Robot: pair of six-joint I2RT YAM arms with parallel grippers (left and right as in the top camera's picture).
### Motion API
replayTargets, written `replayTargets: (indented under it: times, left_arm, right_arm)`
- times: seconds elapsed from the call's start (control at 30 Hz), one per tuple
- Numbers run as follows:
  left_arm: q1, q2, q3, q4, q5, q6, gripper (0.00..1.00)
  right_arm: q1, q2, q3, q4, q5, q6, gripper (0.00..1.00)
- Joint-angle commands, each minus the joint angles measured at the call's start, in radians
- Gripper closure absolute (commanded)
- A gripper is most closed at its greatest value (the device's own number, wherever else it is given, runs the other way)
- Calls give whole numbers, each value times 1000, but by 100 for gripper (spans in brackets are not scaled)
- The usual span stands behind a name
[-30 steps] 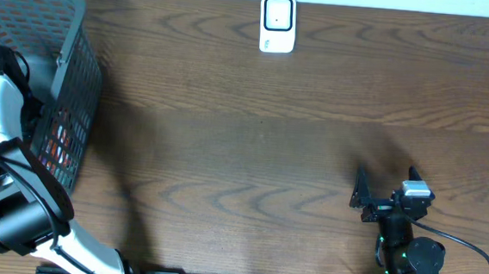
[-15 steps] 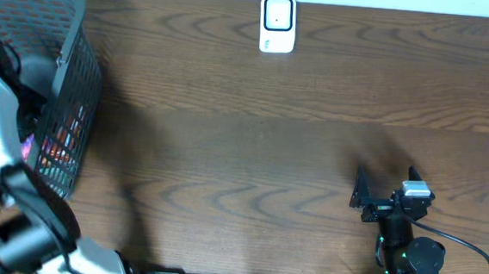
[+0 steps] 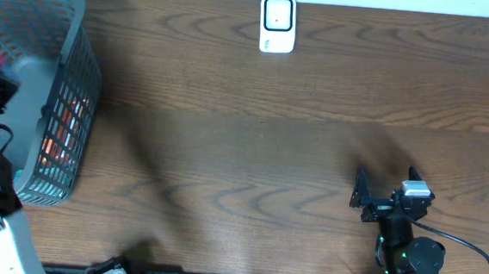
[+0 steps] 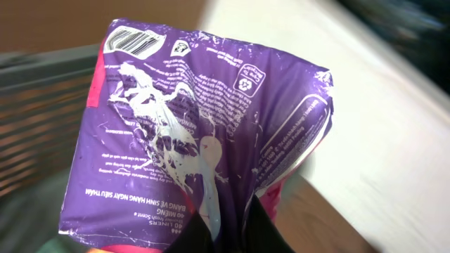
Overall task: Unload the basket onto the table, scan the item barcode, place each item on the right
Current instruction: 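Grasp the purple snack package in the basket with the left gripper, then lift the purple package out and drop it on the table centre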
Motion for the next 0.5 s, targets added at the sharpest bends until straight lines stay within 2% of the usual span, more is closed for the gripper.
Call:
replayTargets:
  times: [0.0, 0.1, 0.13, 0.37, 0.47]
  left_arm:
    - [-91, -55, 12, 39, 261, 137, 93]
    - [-171, -76, 12, 59, 344, 178, 93]
    - [-241, -85, 12, 60, 359, 192, 93]
    - [-558, -68, -3, 45, 358, 298, 93]
    - [-682, -25, -19, 34, 358, 303, 93]
  right_arm:
    - [6, 0, -1, -5, 3, 10, 1]
    - [6, 0, -1, -5, 4, 10, 1]
    - [6, 0, -1, -4, 4, 10, 1]
    - [6, 0, -1, -5, 4, 10, 1]
    - [6, 0, -1, -4, 4, 10, 1]
